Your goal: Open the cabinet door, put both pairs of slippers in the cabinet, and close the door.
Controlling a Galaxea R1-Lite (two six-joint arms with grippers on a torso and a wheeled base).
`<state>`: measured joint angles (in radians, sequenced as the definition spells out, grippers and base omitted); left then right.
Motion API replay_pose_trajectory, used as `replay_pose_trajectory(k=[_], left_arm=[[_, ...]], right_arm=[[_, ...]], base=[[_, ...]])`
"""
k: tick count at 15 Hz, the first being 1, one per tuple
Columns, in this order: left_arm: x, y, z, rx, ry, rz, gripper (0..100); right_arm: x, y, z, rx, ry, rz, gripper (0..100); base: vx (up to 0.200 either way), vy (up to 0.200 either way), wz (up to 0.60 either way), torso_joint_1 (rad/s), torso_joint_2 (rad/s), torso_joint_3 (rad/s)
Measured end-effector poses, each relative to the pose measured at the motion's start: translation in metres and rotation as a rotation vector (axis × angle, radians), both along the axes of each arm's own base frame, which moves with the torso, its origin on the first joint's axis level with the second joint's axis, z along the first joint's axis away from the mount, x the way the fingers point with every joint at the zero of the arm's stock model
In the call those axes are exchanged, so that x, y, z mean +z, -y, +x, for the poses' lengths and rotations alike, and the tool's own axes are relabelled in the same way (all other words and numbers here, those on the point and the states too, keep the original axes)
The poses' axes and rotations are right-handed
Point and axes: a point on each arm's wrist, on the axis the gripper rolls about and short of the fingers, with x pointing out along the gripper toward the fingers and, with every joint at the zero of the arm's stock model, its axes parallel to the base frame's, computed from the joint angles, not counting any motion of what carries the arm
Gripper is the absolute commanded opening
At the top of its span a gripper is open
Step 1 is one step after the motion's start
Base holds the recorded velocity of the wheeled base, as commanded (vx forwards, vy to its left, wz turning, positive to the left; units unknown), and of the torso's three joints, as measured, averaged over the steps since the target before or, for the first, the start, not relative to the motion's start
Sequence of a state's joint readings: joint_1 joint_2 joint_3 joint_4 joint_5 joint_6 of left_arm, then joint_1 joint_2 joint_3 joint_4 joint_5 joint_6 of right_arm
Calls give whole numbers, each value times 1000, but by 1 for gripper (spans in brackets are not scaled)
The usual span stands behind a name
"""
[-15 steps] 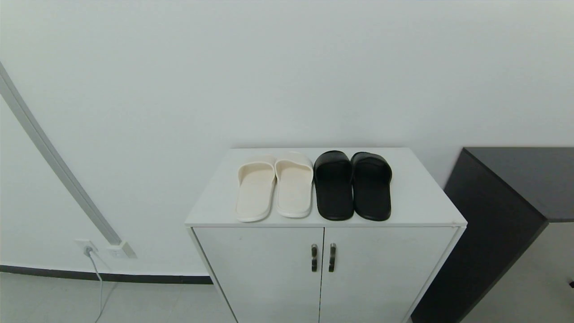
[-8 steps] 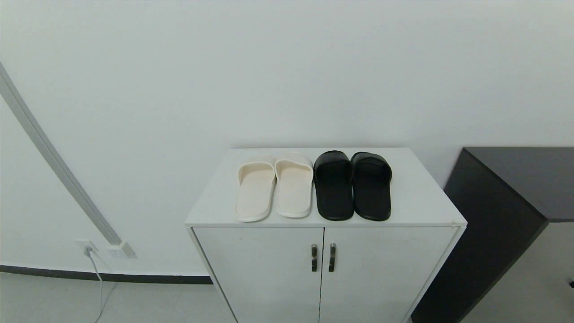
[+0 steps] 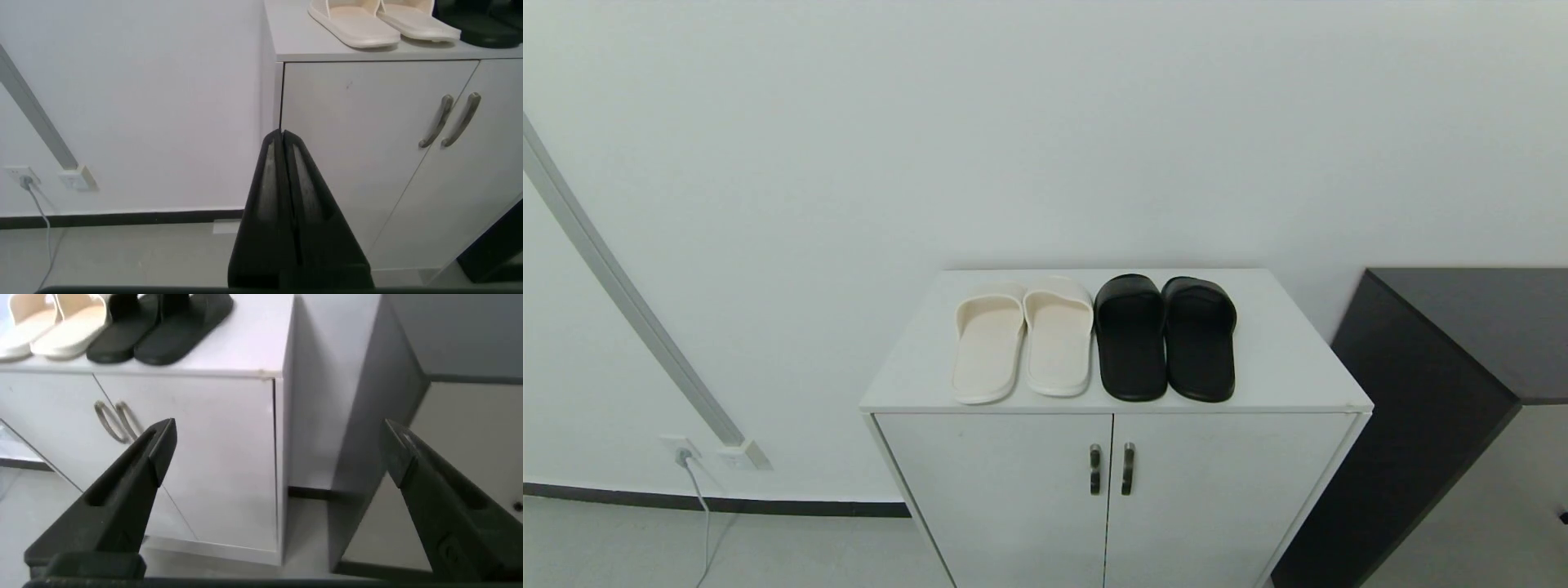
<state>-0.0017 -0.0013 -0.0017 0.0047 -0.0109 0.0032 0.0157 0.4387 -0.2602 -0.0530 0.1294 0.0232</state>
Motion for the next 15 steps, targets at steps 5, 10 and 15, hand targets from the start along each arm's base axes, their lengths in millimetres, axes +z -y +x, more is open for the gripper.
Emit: replay_pose_trajectory(k=[5, 10, 15], left_arm=[[0, 0, 0, 0, 0, 1, 0], [0, 0, 0, -1, 0, 4, 0], [0, 0, 0, -1, 0, 4, 0]], right_arm=[[35, -11, 63, 78, -58, 61, 100], [67, -63, 112, 156, -121, 139, 100], [78, -126, 157, 163, -174, 169, 100]], base=[[0, 0, 0, 0, 0, 0], [0, 0, 0, 0, 0, 0], [0, 0, 0, 0, 0, 0]])
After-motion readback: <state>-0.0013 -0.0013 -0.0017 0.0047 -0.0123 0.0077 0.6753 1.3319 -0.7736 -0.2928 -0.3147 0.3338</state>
